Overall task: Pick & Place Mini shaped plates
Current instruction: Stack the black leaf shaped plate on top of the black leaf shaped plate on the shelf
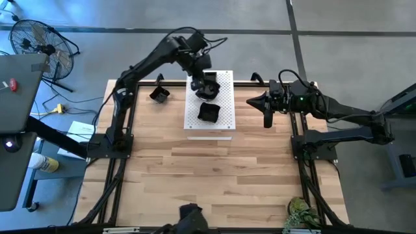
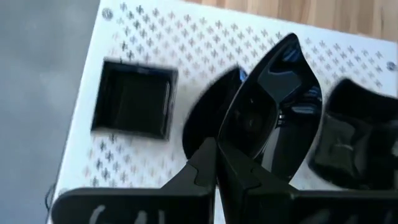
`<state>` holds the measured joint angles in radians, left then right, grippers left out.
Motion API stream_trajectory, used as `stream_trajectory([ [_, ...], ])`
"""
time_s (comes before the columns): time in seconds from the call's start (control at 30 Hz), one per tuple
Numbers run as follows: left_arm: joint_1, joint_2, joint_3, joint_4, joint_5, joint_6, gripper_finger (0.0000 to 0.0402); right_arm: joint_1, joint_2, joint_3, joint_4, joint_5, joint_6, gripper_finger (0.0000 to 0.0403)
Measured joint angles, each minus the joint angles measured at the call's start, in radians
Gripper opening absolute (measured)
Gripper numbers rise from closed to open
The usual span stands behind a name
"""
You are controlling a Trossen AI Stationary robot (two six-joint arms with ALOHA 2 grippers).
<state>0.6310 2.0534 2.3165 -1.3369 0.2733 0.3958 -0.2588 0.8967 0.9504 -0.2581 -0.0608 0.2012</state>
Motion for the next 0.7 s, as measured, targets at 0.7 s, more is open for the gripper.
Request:
stream_trajectory([
  [0.7,-0.009,0.030,-0.009,0.004,-0.067,0.023,0.0001,0.000,0.000,0.000,0.000,0.001,-0.002,0.0007],
])
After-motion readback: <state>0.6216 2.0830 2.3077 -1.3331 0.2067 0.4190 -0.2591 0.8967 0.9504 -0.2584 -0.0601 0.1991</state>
